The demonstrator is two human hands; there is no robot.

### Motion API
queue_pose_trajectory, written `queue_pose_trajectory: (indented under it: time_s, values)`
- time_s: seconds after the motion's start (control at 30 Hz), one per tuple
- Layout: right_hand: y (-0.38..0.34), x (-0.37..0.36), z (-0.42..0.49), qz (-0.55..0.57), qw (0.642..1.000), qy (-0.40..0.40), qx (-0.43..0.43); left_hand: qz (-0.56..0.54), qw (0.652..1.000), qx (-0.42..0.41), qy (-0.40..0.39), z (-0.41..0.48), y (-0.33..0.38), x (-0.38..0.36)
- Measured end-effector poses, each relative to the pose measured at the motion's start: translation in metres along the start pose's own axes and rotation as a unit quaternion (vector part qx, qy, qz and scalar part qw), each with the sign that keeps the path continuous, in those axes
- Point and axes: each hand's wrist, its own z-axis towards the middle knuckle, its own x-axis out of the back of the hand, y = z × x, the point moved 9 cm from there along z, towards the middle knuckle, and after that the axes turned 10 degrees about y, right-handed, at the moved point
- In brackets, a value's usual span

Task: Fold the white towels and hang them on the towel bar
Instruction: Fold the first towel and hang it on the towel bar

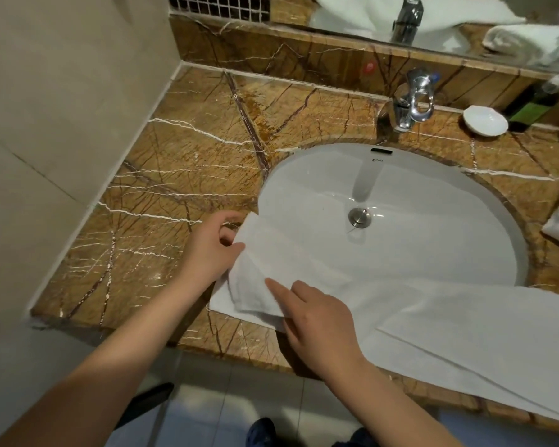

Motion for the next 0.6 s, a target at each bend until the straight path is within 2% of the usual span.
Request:
queue_pose_trajectory:
  time_s: [0.07, 0.23, 0.33, 0.4, 0.5, 0.57, 0.6]
  values:
    - [-0.007, -0.001, 0.005, -0.003, 1.0, 0.005, 0.003, 0.012, 0.999, -0.024, 0.02, 0.001, -0.002, 0.004]
    - [-0.023, -0.027, 0.003, -0.084, 0.994, -0.066, 0.021, 0.03, 0.996, -0.052, 0.071, 0.002, -0.007, 0.012]
    - [-0.024, -0.03, 0.004, -0.077, 0.995, -0.065, 0.013, 0.024, 0.998, -0.011, 0.057, 0.004, -0.015, 0.012]
    - [-0.028, -0.033, 0.002, -0.084, 0.993, -0.072, 0.028, 0.076, 0.996, -0.023, 0.033, 0.0, -0.015, 0.011]
    - [-0.035, -0.035, 0.0, -0.087, 0.992, -0.08, 0.038, 0.232, 0.961, -0.133, 0.075, -0.01, 0.008, 0.016]
    - [-0.041, -0.033, 0.0, -0.053, 0.994, -0.084, 0.038, 0.245, 0.937, -0.237, 0.076, -0.022, 0.039, 0.001]
    - [-0.042, -0.031, -0.001, -0.01, 0.996, -0.087, 0.035, 0.237, 0.931, -0.274, 0.036, -0.027, 0.05, -0.014]
